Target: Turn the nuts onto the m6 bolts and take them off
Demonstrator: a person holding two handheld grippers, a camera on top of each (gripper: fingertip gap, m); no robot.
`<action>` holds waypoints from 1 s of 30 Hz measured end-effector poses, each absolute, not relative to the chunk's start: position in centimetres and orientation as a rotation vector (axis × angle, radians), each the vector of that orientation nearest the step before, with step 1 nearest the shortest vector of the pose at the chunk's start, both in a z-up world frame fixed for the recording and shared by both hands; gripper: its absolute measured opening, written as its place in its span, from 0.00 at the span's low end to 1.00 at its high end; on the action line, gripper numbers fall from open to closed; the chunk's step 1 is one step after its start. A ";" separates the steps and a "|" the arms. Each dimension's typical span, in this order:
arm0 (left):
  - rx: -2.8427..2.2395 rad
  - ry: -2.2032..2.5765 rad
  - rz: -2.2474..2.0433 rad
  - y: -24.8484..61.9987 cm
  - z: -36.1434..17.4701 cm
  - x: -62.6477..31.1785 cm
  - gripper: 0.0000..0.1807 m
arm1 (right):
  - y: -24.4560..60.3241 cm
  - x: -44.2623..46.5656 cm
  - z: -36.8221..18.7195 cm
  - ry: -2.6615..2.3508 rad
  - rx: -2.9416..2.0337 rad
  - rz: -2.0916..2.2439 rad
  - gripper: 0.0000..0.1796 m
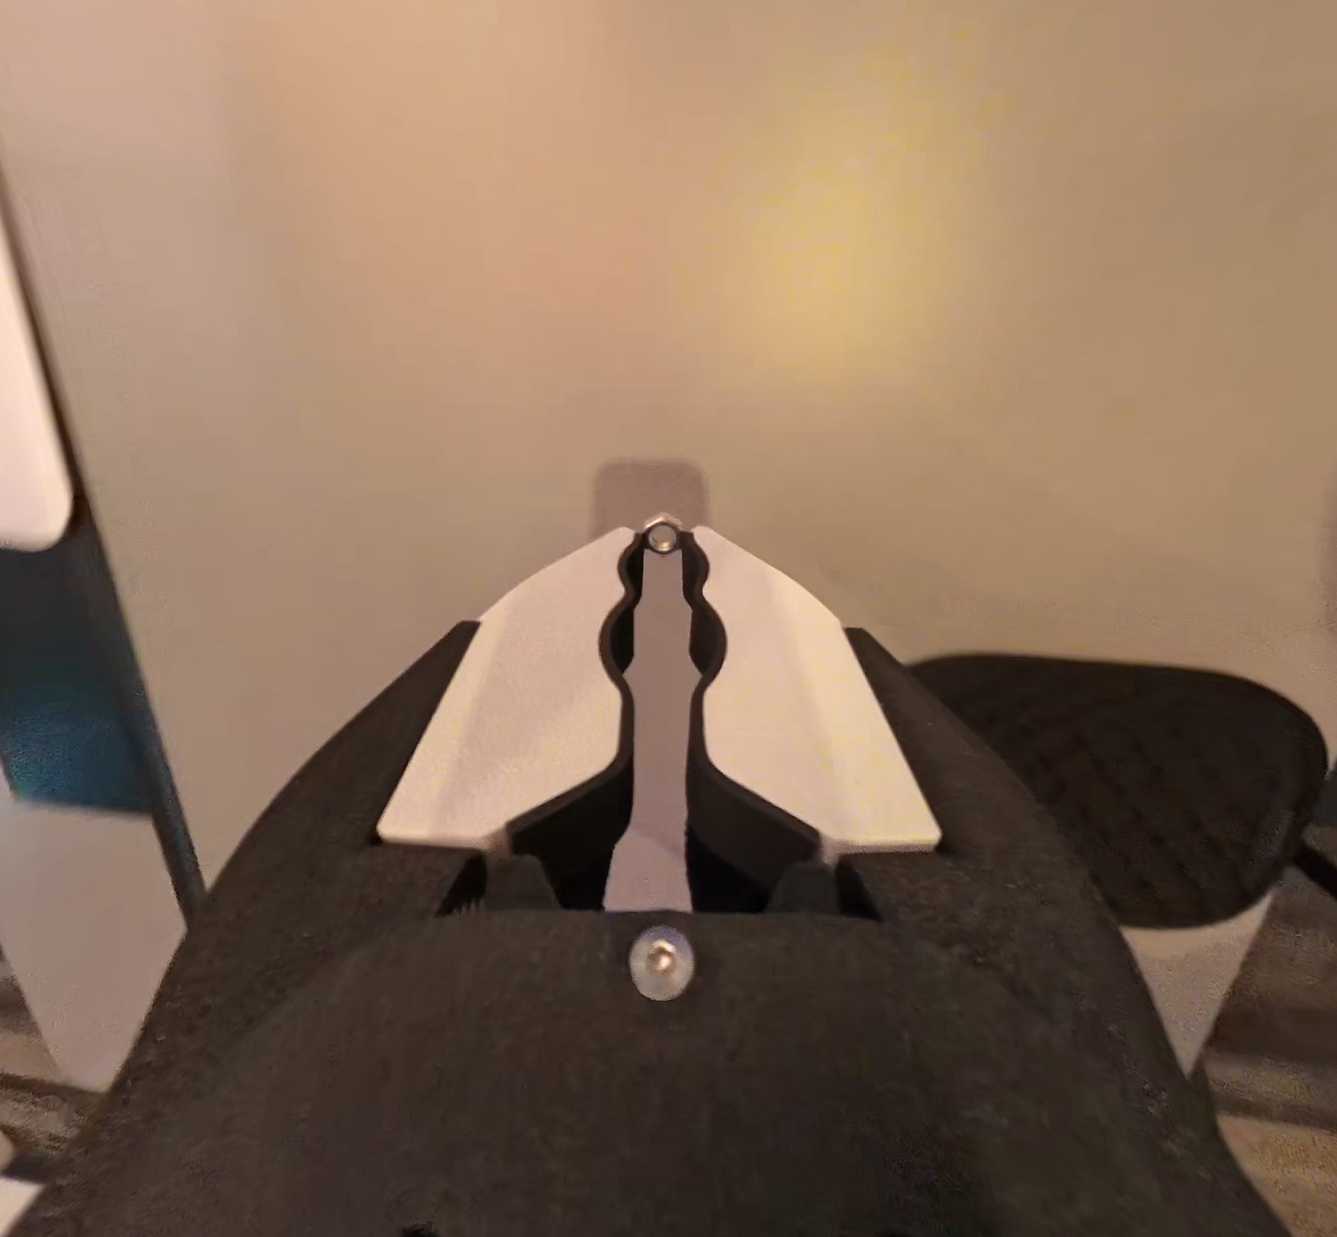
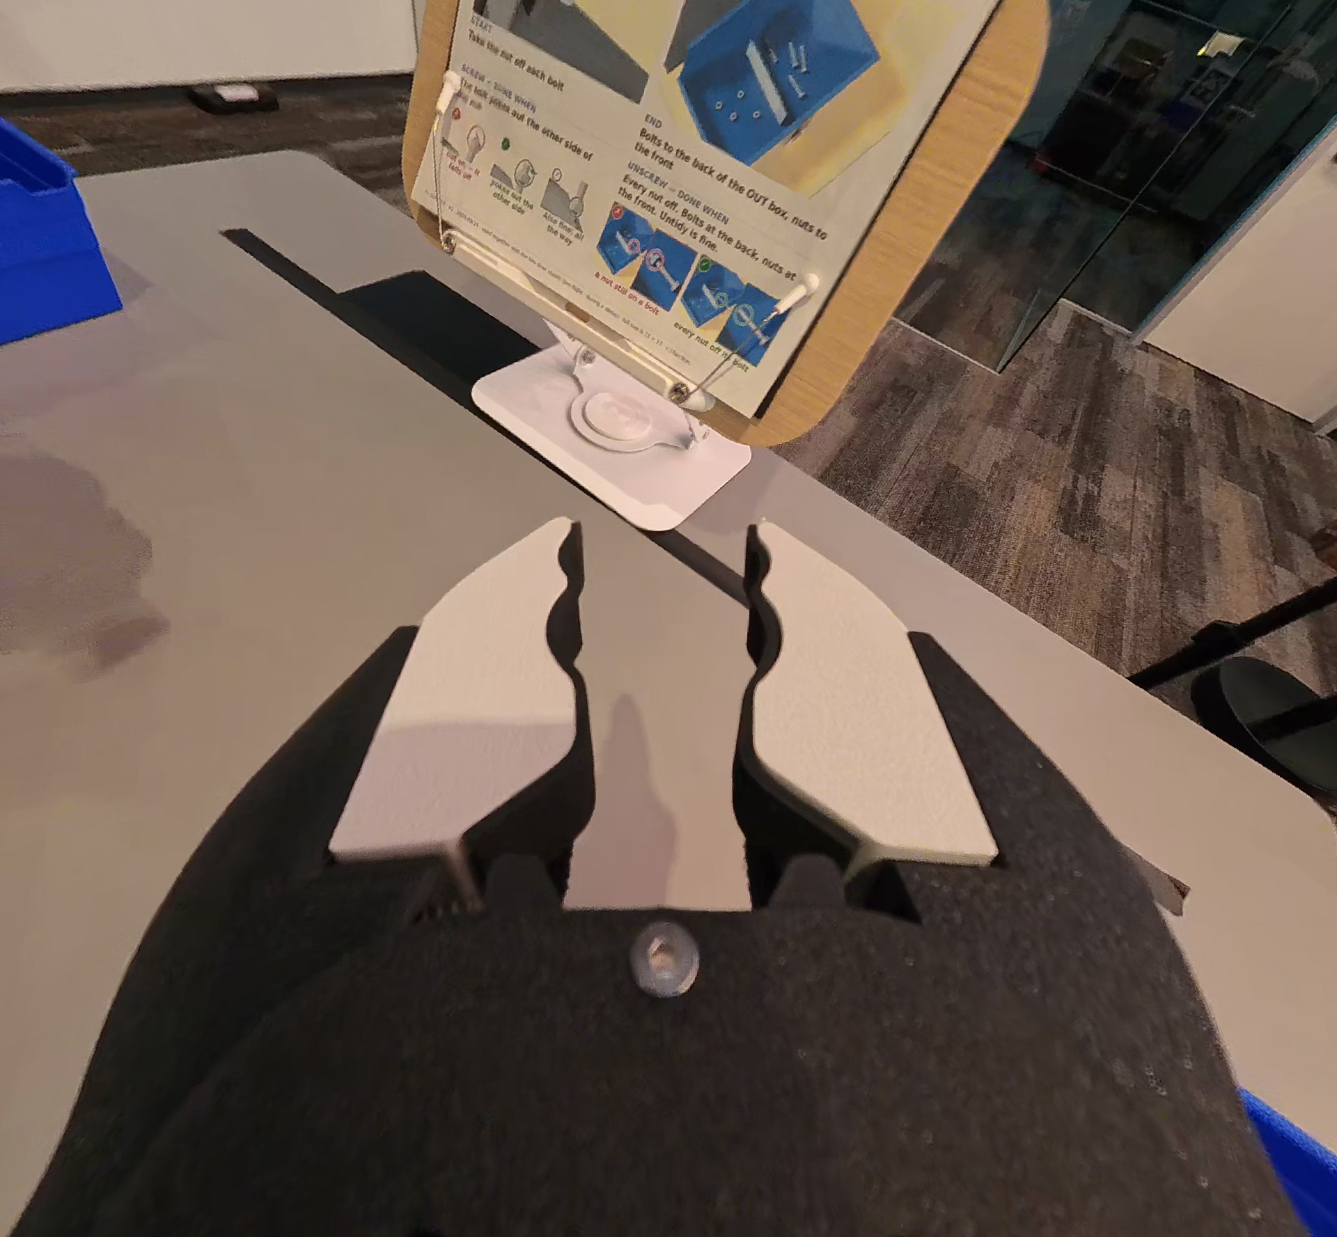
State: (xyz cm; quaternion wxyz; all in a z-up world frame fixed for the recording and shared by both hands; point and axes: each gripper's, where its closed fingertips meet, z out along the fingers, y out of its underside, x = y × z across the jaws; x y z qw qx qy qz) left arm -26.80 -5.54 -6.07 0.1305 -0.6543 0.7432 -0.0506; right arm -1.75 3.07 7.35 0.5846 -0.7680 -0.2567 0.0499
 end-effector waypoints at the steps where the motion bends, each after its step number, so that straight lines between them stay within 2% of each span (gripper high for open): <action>1: -1.874 2.205 -0.140 -5.6 -7.2 -24.8 0.05 | 2.8 -1.2 7.7 -0.575 -1.781 0.131 0.23; 5: -1.802 2.321 -0.100 -5.3 -10.8 -19.0 0.05 | 2.1 2.1 8.8 -0.474 -1.756 0.141 0.23; 10: -1.769 2.392 -0.036 -4.7 -12.7 -15.9 0.05 | 1.7 4.9 9.0 -0.389 -1.761 0.153 0.23; 30: -1.796 2.461 -0.069 -5.3 -15.6 -15.1 0.05 | 1.8 6.7 8.6 -0.342 -1.766 0.214 0.23</action>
